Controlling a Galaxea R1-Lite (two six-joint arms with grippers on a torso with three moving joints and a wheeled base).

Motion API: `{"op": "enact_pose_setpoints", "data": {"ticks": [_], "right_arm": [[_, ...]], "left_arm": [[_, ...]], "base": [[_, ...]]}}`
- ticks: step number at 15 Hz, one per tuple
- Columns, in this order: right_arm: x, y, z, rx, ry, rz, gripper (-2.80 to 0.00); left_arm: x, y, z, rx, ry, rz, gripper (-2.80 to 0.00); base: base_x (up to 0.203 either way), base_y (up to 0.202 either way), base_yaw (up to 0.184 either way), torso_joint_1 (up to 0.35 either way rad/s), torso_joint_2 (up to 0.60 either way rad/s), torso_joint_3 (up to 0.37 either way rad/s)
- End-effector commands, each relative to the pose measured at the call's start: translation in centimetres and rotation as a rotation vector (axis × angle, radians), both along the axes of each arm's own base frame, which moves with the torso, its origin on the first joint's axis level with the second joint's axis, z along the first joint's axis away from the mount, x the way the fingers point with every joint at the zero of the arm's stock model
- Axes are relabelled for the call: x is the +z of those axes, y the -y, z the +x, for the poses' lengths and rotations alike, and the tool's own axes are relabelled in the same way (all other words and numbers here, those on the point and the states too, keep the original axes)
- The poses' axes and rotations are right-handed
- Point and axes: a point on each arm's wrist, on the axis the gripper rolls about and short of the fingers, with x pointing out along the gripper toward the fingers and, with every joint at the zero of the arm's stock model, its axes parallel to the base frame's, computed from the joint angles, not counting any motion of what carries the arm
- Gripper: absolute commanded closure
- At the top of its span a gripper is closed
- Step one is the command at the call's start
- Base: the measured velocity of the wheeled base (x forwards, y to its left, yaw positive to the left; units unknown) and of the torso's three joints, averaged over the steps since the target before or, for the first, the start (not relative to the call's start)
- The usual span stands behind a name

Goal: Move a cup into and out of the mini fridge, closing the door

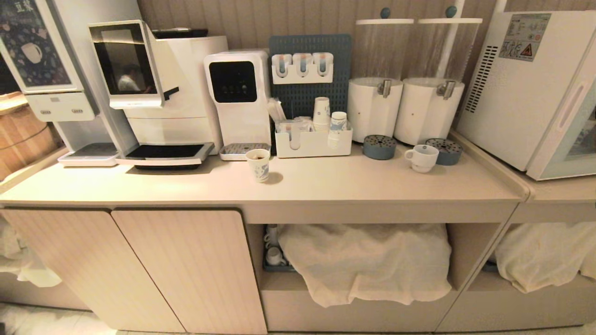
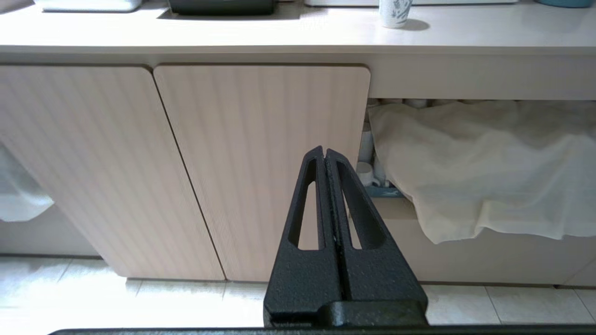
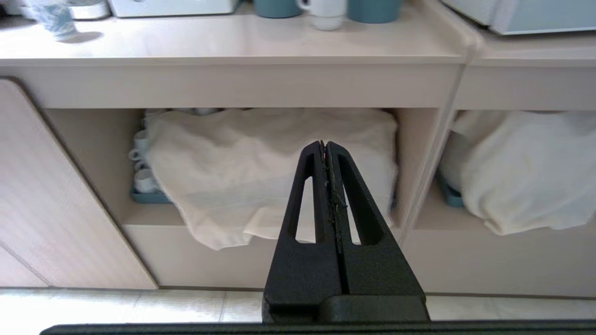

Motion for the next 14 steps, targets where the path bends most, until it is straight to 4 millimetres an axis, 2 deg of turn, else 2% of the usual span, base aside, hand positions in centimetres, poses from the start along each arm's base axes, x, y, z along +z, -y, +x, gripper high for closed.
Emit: {"op": "enact_pose_setpoints", "data": {"ticks": [1, 14], "right_arm": [[-0.01, 0.01, 0.0, -0.004, 0.0, 0.003, 0.0], [0.06, 0.02, 0.06, -0.008, 0.02, 0.03, 0.0]], "left_arm": [[-0.04, 0.0, 0.01, 0.001, -0.002, 0.0, 0.0], [-0.04, 0.0, 0.01, 0.001, -0.002, 0.0, 0.0]], "base": [[0.0, 0.0, 0.0, 0.0, 0.0, 0.0], [0.0, 0.0, 0.0, 0.0, 0.0, 0.0]]}}
